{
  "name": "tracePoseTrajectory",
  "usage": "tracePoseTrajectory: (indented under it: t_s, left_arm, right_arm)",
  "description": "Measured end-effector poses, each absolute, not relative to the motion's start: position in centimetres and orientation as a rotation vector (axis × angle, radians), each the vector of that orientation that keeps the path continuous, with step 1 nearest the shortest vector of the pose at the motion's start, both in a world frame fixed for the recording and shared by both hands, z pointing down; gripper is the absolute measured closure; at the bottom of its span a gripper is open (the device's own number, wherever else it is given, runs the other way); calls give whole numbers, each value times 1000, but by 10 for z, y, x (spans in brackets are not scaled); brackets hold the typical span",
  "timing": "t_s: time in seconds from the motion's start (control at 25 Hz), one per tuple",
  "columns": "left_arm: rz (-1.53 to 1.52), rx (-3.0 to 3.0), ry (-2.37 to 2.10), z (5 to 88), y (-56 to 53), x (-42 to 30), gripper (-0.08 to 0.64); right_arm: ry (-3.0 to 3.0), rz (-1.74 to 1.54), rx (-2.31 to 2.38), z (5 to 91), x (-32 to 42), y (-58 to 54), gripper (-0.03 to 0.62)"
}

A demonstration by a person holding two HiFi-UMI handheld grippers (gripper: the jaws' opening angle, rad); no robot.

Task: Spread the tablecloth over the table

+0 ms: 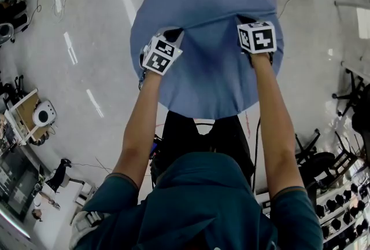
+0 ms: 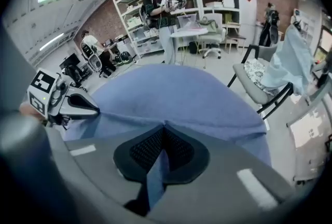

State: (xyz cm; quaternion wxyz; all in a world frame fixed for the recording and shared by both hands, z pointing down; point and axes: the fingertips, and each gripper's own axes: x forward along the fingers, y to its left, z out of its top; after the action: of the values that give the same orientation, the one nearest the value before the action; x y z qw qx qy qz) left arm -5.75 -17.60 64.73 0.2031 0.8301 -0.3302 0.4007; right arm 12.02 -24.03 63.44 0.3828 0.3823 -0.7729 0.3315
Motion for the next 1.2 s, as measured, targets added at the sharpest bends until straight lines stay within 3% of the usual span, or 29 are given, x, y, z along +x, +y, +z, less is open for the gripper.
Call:
tracePoseTrajectory:
  t_s: [0.2, 0.28, 0.4, 0.6, 0.84, 0.92, 1.0, 1.04, 1.2]
  left_arm:
    - [968, 2331, -892, 637, -171, -55, 550]
    - [815, 2307, -866, 617, -176, -57, 464]
    - [783, 2294, -1048, 603, -209, -78, 443]
    - [1102, 2251, -1182, 650, -244, -76, 312]
    - [941, 2219, -1229, 649, -247, -70, 408]
    - [905, 2221, -1266, 648, -247, -72, 452]
    - [901, 2221, -1289, 648, -250, -70, 510]
    - [907, 2221, -1301, 648, -251, -68, 545]
    - [897, 2219, -1387, 639, -252, -71, 555]
  right_arm:
    - [-2001, 804, 803, 625, 126, -219, 571]
    - [-2017, 848, 795, 610, 140, -216, 548]
    - [-2080, 834, 955, 581, 156, -245, 543]
    - [-1979, 750, 923, 625, 137, -273, 408]
    - [-1894, 628, 939, 651, 132, -272, 407]
    - [-1920, 587, 913, 650, 121, -268, 471]
    - [-1933, 526, 899, 650, 113, -268, 578]
    - [-1939, 506, 913, 649, 111, -270, 580]
    - [-1982, 497, 1021, 637, 106, -288, 581]
